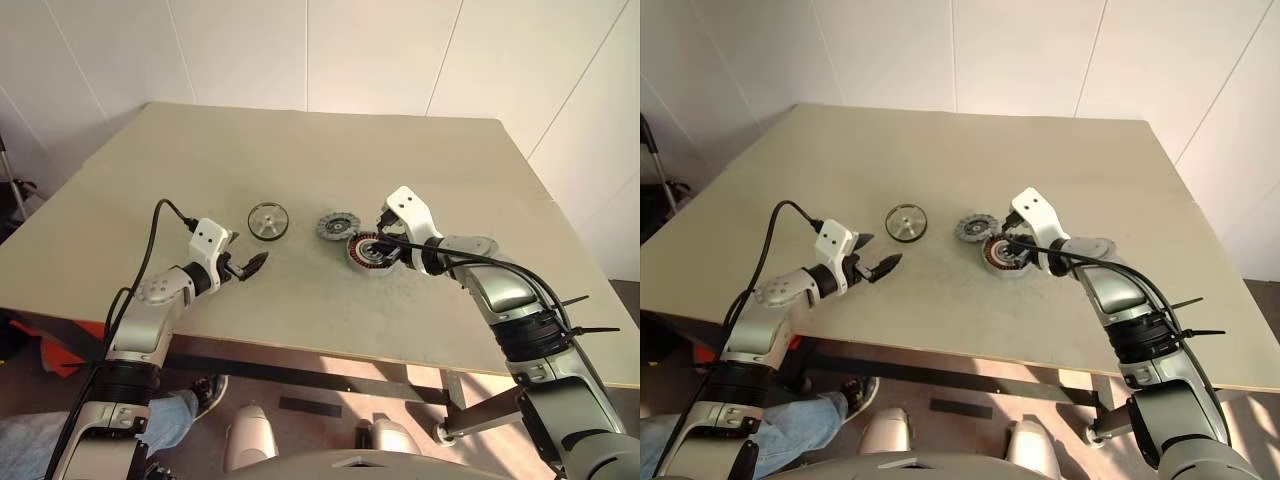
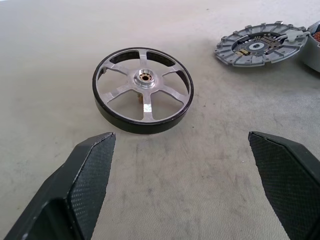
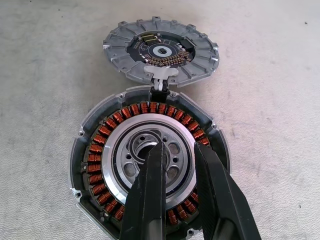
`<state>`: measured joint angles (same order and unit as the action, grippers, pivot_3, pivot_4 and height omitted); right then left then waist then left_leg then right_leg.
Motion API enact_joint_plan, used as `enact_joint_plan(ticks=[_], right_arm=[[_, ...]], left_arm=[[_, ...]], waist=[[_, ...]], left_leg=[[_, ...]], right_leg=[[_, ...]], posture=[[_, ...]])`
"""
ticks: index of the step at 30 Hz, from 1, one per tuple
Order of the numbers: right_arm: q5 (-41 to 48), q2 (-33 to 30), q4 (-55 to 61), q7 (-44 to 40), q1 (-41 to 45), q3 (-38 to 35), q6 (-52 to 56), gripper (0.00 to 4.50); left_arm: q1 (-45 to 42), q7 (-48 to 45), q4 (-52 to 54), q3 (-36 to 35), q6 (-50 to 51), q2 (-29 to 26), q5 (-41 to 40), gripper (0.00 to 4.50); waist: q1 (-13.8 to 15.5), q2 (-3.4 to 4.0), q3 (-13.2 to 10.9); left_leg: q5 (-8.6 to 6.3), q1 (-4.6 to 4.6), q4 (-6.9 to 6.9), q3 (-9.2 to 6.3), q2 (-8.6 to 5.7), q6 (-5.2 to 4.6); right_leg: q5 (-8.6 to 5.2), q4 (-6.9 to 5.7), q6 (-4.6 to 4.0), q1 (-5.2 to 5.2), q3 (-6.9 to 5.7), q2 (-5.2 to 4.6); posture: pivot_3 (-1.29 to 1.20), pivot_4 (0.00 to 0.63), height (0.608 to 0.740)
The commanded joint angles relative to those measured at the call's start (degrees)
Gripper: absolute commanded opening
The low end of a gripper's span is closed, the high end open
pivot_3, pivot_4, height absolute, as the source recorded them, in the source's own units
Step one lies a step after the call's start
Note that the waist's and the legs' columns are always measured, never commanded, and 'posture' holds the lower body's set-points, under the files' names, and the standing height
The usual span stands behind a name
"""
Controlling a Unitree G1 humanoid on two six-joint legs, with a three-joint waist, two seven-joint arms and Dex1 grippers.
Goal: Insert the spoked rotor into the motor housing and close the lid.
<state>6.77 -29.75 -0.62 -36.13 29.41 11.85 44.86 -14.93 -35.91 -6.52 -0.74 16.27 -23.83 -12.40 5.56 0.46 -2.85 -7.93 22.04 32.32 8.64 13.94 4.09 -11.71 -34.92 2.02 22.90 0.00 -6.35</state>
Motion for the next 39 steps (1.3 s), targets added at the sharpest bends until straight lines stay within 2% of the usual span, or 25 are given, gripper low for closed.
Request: enact_joint_plan(ticks=[1,9,13,24,29,39], right_arm=[[1.21,0.68,5.09,-0.09,2.75,-1.84,0.54,0.95],[0.30,2.45,4.68,0.60,1.99,-0.27,0.81,0.95],[0.91,2.81,4.95,0.56,1.57,-1.04,1.27,0.02],[-0.41,3.51,3.33,0.72,0.48,1.34,1.05,0.02],[-1.91,3.90,-1.40,1.75,-0.01,2.46,-0.89,0.02],[-1.19,1.04,-0.80,1.40,-0.37,0.54,-1.09,0.02]], left_arm=[[-1.04,-0.03,0.72,-0.46,-0.76,-0.29,0.10,4.50],[-1.11,-0.01,0.52,-0.35,-0.82,-0.12,0.22,4.50],[-0.69,0.02,0.60,-0.55,-0.84,-0.27,0.21,4.50],[-0.93,0.15,0.16,-0.55,-1.02,-0.15,0.30,4.50],[-1.00,0.20,-0.05,-0.54,-1.21,-0.11,0.34,4.50],[-0.65,0.24,-0.02,-0.71,-1.27,-0.30,0.31,4.50]], waist=[[0.00,0.01,-0.01],[0.13,0.00,0.00],[0.06,0.00,0.00],[0.03,0.00,0.00],[0.03,-0.02,0.01],[0.16,-0.03,0.02]], left_leg=[[0.00,0.00,0.00,0.00,0.00,0.00],[0.00,0.02,0.00,0.00,0.00,0.00],[0.00,0.02,0.00,0.00,0.00,0.00],[0.00,0.02,-0.01,0.00,0.00,0.00],[0.00,0.00,0.00,0.00,0.00,0.00],[0.00,-0.06,0.04,-0.01,-0.01,0.00]], right_leg=[[0.00,0.00,0.00,0.02,0.00,0.00],[0.00,0.00,0.00,0.02,0.00,0.00],[0.00,0.00,0.00,0.02,0.00,0.00],[0.00,0.00,0.00,0.02,0.00,0.00],[0.00,0.00,0.00,0.01,0.00,0.00],[-0.01,0.00,0.01,-0.14,0.00,-0.02]], posture=[[0.00,0.000,0.740],[0.00,0.000,0.740],[0.00,0.000,0.740],[0.00,0.000,0.740],[0.00,0.000,0.740],[0.00,0.000,0.740]])
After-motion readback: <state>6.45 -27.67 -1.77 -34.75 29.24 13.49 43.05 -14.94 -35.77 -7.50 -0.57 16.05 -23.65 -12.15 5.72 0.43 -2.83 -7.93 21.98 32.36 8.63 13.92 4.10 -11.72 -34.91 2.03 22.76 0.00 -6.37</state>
